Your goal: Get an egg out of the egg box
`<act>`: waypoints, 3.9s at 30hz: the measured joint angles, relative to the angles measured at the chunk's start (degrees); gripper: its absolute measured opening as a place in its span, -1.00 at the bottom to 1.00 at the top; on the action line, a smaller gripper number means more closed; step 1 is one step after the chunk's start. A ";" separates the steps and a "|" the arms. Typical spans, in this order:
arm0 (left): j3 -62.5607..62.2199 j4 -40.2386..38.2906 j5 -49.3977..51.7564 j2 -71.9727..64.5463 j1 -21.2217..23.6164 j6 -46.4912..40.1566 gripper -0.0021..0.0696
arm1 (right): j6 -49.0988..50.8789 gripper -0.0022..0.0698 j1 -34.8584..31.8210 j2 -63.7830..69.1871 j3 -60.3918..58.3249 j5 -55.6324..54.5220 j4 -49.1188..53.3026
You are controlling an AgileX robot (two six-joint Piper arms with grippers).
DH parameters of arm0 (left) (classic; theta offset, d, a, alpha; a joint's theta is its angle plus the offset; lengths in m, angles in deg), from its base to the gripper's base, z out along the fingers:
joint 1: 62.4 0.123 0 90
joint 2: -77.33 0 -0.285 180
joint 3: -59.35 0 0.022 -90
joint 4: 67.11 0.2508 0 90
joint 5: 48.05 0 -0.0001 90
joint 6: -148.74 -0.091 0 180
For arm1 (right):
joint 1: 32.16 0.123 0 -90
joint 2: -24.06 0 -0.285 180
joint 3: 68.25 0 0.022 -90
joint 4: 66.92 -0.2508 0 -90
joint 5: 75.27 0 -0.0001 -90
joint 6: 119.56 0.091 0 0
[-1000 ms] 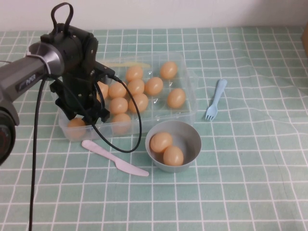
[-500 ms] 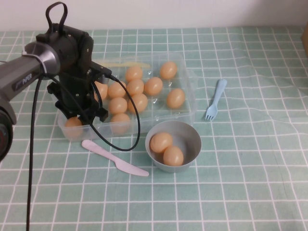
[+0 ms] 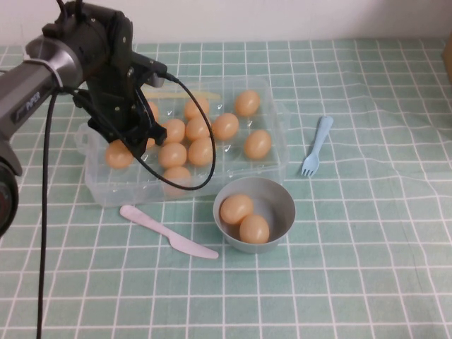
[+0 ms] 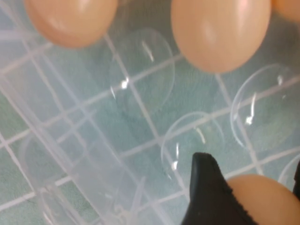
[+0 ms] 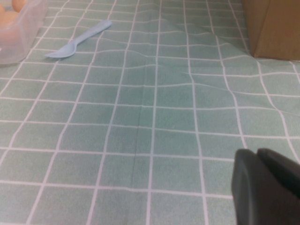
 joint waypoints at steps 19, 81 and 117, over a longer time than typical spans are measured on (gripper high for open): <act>-2.42 -2.90 1.07 12.15 -14.56 0.00 -0.06 | 0.00 -0.99 0.00 0.00 0.00 0.00 0.00; -1.69 -9.03 0.01 11.48 -25.65 -2.40 -0.32 | 0.00 -0.99 0.00 0.00 0.00 0.00 0.00; 65.64 -2.24 -36.87 77.77 -25.73 4.53 -0.94 | 0.00 -0.99 0.00 0.00 0.00 0.00 0.00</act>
